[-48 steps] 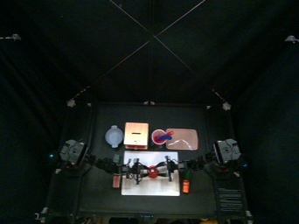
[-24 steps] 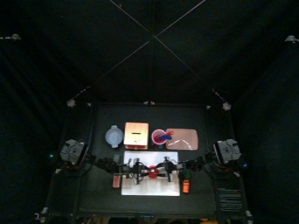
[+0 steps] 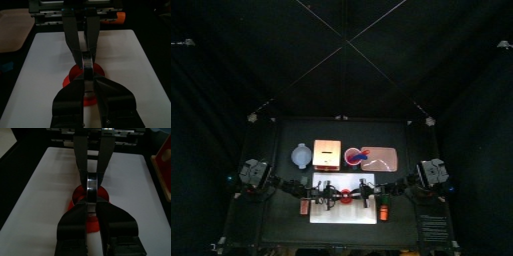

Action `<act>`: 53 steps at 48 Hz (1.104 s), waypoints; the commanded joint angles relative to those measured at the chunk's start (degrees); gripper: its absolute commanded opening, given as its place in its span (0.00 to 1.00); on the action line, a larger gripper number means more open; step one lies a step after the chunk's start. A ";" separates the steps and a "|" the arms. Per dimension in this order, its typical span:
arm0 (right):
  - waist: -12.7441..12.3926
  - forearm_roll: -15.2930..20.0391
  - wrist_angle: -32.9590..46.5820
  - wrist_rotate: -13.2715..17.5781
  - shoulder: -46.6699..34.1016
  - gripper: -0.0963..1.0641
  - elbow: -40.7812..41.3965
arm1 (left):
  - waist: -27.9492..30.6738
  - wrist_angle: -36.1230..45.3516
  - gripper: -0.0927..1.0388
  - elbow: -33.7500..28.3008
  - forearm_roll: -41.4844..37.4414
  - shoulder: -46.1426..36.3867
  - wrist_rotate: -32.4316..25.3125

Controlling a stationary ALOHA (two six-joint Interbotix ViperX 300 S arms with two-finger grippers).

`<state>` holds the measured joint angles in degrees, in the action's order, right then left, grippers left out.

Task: Get the cutter from the drawer then cut the dough then place the extra dough in the bowl
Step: Cut the dough

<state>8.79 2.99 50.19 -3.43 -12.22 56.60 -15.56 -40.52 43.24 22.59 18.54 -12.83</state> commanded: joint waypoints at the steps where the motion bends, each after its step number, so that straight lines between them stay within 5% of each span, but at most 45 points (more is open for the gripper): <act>1: -0.09 0.97 -2.11 0.00 0.70 0.42 -0.26 | -0.53 1.85 0.53 0.09 0.00 1.32 0.44; 25: 0.18 5.54 -2.90 0.79 -6.24 0.42 -2.55 | -1.05 3.16 0.44 1.23 -0.09 8.17 8.96; 53: 0.44 6.77 -6.77 -0.35 -3.08 0.42 -2.72 | -2.11 3.60 0.44 0.79 -0.18 6.86 8.61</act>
<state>9.76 9.84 46.85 -3.34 -15.47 54.84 -16.44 -39.55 42.98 22.41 23.73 -5.54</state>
